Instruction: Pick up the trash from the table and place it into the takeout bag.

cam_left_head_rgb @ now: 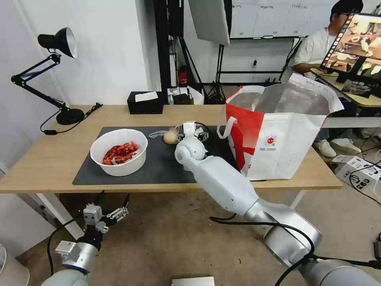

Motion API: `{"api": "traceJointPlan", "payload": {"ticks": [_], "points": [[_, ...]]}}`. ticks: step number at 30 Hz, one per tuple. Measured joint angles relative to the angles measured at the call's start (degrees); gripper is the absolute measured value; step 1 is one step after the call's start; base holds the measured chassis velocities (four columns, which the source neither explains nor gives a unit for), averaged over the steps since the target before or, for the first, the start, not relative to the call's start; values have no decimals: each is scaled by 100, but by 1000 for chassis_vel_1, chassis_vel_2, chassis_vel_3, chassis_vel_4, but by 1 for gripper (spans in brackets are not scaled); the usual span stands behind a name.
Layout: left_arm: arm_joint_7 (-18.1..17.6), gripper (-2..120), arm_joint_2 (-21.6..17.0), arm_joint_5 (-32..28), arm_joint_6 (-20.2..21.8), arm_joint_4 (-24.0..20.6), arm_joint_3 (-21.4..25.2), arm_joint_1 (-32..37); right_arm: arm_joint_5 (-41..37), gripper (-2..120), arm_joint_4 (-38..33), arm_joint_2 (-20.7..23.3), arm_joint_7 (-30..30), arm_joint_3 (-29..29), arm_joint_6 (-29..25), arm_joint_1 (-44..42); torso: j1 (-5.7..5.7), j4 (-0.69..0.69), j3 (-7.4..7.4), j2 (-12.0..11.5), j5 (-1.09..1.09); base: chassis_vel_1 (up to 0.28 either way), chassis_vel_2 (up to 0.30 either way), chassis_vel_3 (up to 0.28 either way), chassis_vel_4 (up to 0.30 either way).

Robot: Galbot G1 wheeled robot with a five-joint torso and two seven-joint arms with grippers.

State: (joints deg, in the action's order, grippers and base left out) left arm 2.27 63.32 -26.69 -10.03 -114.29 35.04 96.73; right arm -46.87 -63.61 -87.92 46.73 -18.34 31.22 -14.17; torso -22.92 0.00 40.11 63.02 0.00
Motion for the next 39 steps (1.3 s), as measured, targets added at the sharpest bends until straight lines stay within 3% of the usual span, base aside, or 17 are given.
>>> {"api": "traceJointPlan", "payload": {"ticks": [39], "points": [[19, 100, -5, 16, -20, -14, -100, 14, 168, 100, 582, -56, -517, 52, 147, 88, 0, 0, 0, 0, 0, 0, 0, 0, 0]]}}
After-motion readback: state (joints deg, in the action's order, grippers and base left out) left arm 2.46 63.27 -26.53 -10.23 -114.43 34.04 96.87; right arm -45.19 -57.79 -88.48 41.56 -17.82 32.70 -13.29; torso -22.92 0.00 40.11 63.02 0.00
